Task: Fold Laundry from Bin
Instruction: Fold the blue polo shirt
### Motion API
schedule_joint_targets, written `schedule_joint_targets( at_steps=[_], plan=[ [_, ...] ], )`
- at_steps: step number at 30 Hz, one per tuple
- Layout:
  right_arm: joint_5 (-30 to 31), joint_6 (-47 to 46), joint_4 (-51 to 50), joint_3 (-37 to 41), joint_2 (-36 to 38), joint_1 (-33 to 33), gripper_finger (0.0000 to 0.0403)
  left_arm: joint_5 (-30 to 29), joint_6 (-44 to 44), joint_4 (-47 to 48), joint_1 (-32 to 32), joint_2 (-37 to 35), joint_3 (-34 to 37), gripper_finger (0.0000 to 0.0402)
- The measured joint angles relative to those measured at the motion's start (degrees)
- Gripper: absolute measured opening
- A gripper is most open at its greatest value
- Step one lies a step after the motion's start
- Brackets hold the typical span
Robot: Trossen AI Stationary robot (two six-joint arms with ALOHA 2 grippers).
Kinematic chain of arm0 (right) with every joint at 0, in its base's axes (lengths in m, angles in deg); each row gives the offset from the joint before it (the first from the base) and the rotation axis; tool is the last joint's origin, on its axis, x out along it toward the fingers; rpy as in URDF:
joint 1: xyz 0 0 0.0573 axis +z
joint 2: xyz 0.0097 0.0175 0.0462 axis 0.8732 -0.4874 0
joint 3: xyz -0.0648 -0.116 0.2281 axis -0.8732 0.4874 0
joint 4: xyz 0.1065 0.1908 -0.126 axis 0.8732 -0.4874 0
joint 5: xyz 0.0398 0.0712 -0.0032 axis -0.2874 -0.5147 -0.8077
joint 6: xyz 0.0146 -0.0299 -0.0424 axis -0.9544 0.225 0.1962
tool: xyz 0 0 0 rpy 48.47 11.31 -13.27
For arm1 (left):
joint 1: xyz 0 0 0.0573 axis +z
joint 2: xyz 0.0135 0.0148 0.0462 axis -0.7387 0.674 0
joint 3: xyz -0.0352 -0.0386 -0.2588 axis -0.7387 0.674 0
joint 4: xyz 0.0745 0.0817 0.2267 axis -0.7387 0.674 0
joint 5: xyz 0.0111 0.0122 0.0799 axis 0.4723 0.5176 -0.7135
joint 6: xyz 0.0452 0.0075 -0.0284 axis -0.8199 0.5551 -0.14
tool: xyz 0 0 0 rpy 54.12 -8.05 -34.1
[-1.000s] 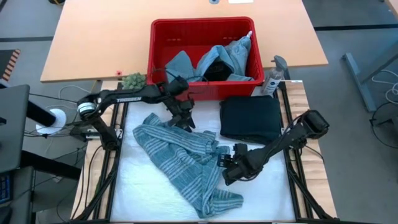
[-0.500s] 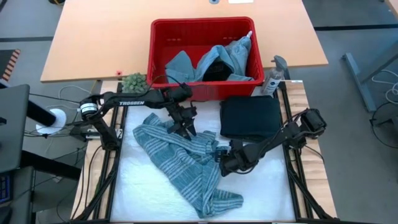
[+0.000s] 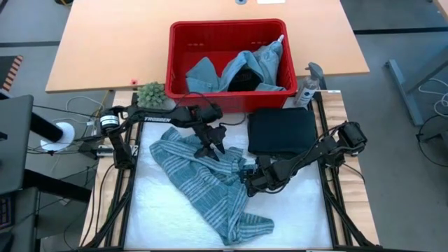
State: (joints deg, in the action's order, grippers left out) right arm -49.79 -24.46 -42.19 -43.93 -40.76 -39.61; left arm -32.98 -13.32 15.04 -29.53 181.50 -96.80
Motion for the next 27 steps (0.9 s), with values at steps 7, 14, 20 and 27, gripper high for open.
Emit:
schedule_joint_targets(
  at_steps=[7,14,20,27],
  plan=[
    [-0.09,0.05,0.10,0.00,0.00,0.00,0.0254,-3.99,-2.25,-3.00,-1.75,2.61,-0.04,0.0213],
    [-0.11,1.47,1.11,-0.02,0.00,0.00,0.0254,-7.28,-2.26,-3.87,-2.69,6.76,-1.31,0.0214],
    [-2.00,3.95,3.05,-0.01,0.00,0.00,0.0241,-10.36,-1.75,-4.50,-2.73,8.06,-3.16,0.0210],
    [-5.20,7.55,3.72,0.00,0.00,-1.15,0.0085,-9.81,-1.39,-3.37,-2.96,7.72,-3.10,0.0117]
  ],
)
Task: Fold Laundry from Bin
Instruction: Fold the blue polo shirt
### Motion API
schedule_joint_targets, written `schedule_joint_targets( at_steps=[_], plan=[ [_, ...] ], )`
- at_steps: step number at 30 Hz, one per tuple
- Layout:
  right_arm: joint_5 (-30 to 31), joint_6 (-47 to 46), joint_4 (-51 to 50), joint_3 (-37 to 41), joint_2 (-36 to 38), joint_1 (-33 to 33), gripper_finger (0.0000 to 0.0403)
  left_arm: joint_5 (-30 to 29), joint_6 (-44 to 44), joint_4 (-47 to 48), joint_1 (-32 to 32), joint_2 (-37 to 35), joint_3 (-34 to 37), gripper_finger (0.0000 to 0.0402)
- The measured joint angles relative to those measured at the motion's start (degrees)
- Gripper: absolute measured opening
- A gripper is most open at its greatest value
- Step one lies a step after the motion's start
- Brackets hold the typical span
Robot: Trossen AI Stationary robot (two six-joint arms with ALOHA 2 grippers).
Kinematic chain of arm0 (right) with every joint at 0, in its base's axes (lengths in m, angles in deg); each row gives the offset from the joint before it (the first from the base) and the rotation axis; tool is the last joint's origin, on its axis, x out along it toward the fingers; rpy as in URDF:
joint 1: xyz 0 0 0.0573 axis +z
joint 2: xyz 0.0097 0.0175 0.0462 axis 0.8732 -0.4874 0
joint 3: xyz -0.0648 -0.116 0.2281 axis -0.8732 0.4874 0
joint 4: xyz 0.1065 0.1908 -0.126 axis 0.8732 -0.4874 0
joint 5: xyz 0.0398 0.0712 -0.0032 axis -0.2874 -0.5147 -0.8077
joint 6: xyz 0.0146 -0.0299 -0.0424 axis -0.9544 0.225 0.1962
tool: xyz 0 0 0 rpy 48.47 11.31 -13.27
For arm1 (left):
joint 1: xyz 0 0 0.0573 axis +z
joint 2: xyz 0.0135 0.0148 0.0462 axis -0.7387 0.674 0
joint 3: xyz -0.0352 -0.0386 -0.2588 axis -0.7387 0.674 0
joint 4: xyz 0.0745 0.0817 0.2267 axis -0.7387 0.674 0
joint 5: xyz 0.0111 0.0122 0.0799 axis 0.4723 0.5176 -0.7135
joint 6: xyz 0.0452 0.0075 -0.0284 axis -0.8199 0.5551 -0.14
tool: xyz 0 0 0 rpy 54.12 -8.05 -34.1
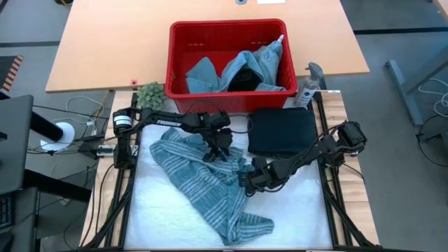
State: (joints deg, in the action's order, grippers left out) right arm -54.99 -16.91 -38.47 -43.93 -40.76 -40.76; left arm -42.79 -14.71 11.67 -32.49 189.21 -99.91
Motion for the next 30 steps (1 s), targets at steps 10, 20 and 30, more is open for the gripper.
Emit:
schedule_joint_targets(
  at_steps=[10,20,30],
  plan=[
    [2.85,-4.27,-4.70,-2.93,0.49,1.10,0.0021,-1.96,9.06,5.40,-0.26,-0.47,-3.48,0.0002],
    [4.97,-27.11,-44.68,-20.26,0.33,11.52,0.0021,-8.69,5.02,20.09,-0.30,-1.62,-23.99,0.0000],
    [-0.07,-24.97,-59.25,-32.04,2.84,16.90,0.0021,-17.27,-2.52,20.57,-0.15,-1.64,-42.83,0.0000]
  ],
)
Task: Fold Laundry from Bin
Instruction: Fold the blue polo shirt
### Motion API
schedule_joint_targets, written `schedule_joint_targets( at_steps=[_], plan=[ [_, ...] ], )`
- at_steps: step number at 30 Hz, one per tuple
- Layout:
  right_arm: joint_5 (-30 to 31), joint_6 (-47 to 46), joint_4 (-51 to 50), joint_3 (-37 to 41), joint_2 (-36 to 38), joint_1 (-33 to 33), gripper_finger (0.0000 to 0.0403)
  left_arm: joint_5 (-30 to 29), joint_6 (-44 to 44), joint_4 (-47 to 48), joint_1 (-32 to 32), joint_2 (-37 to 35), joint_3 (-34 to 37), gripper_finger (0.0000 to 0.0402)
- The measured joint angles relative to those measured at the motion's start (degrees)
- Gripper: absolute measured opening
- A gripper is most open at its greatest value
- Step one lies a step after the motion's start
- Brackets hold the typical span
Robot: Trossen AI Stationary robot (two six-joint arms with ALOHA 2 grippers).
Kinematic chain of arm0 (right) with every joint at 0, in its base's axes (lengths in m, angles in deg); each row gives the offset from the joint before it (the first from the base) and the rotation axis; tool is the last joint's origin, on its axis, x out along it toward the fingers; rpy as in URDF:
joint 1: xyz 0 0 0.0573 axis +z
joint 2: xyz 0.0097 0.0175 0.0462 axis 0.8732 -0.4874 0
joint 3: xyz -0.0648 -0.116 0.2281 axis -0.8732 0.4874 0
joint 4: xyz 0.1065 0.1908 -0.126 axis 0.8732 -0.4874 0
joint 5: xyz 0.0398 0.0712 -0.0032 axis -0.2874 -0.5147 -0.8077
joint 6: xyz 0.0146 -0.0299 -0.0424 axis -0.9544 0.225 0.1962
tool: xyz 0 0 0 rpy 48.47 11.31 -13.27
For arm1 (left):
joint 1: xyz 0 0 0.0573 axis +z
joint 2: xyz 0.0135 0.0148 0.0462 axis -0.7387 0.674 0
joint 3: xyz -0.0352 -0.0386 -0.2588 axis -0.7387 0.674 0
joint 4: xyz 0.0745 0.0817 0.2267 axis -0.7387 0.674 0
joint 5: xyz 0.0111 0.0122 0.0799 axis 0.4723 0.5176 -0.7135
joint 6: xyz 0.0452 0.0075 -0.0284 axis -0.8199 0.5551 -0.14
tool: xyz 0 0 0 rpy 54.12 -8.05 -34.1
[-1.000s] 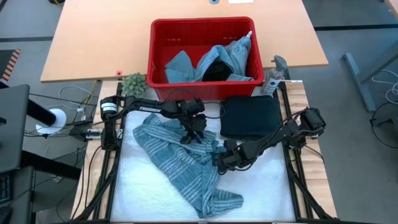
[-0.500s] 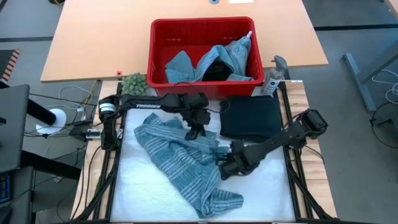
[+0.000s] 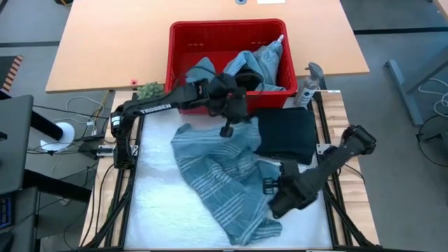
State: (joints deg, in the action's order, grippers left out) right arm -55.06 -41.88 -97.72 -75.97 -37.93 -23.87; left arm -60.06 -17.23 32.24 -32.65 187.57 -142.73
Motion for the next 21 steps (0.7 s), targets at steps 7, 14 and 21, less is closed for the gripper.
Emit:
schedule_joint_targets(
  at_steps=[7,14,21],
  plan=[
    [-8.92,-5.38,0.06,-5.58,-2.59,4.14,0.0021,-1.09,-4.29,-0.58,1.37,0.00,-10.03,0.0000],
    [-26.27,-7.40,0.01,-10.16,-13.47,5.43,0.0021,9.17,-6.80,-5.36,3.62,-0.01,-12.33,0.0000],
    [-39.98,-10.28,0.05,-15.88,-24.87,7.65,0.0021,12.74,-7.80,-6.70,5.53,7.81,-10.64,0.0000]
  ],
)
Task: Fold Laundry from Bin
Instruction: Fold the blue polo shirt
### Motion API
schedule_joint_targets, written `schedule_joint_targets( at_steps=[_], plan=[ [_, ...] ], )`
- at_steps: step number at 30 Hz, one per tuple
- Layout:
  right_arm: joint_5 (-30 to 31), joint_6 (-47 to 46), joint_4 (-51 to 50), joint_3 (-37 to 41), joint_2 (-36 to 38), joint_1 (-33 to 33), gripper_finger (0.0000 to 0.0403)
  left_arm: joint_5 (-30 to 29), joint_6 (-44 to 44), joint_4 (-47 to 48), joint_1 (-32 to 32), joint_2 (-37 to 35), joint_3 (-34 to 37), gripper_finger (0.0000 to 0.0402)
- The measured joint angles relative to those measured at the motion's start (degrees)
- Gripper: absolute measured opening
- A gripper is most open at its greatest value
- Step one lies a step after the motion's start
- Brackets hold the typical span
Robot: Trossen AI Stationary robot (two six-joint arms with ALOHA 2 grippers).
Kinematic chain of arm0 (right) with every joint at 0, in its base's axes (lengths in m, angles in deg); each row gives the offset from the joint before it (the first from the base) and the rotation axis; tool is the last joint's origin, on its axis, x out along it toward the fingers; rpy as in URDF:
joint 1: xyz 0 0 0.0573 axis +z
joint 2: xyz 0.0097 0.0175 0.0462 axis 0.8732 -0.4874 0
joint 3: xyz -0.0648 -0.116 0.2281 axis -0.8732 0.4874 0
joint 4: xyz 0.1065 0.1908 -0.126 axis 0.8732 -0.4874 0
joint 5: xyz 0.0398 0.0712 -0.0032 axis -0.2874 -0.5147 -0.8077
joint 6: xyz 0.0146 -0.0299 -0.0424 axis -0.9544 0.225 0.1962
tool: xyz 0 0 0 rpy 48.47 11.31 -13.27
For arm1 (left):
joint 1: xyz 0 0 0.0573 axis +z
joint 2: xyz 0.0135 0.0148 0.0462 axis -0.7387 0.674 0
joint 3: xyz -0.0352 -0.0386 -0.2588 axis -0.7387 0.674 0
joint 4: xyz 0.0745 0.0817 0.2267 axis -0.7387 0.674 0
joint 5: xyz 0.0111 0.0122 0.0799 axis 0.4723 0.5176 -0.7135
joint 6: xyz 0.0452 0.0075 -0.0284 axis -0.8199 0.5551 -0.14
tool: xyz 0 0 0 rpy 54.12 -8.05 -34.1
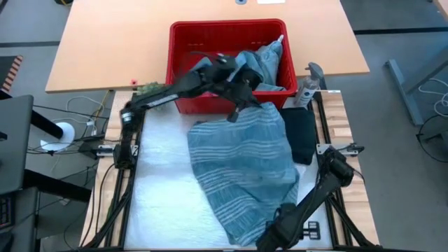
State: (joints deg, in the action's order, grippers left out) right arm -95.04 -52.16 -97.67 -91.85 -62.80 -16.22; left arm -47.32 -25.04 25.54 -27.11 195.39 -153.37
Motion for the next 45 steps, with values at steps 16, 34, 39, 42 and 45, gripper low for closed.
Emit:
schedule_joint_targets(
  at_steps=[16,34,39,42,45],
  plan=[
    [-6.51,-0.72,0.03,-3.49,-2.59,0.12,0.0021,17.10,5.53,-5.54,0.44,8.95,-8.98,0.0000],
    [-5.66,-0.38,0.65,4.34,-2.77,-3.74,0.0021,18.84,20.43,-11.10,0.57,17.82,-8.39,0.0000],
    [-3.72,-0.32,1.40,4.31,-2.77,-4.03,0.0071,7.43,20.42,-5.29,0.73,18.50,-7.67,0.0001],
    [-3.71,-0.42,1.34,4.33,-2.77,-3.96,0.0114,9.26,18.12,-3.15,0.96,18.48,-7.67,0.0017],
    [-3.71,-0.38,2.02,4.33,-2.77,-3.79,0.0156,12.24,19.59,-1.05,1.46,18.48,-7.67,0.0048]
  ],
)
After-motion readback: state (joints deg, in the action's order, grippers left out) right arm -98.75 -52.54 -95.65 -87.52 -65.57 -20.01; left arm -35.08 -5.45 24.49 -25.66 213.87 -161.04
